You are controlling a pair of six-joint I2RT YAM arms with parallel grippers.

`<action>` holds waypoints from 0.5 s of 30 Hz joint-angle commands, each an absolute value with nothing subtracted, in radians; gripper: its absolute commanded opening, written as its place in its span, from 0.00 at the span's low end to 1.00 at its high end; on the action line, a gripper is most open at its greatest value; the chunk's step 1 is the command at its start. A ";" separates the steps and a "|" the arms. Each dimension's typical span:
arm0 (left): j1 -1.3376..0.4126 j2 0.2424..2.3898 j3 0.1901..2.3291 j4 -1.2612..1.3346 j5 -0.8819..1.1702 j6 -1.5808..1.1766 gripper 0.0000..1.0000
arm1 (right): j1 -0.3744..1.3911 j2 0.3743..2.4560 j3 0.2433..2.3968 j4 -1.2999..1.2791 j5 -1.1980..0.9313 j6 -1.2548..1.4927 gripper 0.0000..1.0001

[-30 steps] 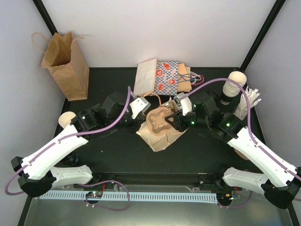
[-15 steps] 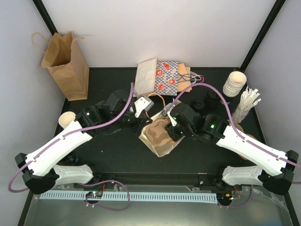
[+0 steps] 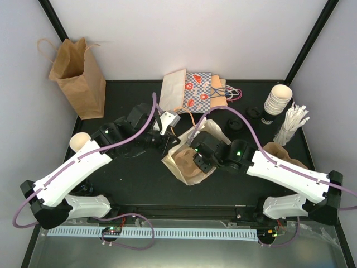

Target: Pack the takeout coffee

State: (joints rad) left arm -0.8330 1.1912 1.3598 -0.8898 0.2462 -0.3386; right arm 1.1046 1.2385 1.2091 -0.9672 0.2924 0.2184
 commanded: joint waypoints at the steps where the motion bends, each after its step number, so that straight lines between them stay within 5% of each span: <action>1: -0.826 1.195 1.404 -0.868 0.284 -0.369 0.02 | 1.117 1.263 1.197 -0.979 0.339 0.201 0.33; 15: -0.824 1.168 1.408 -0.891 0.188 -0.330 0.01 | 1.164 1.400 1.217 -0.986 0.379 0.229 0.33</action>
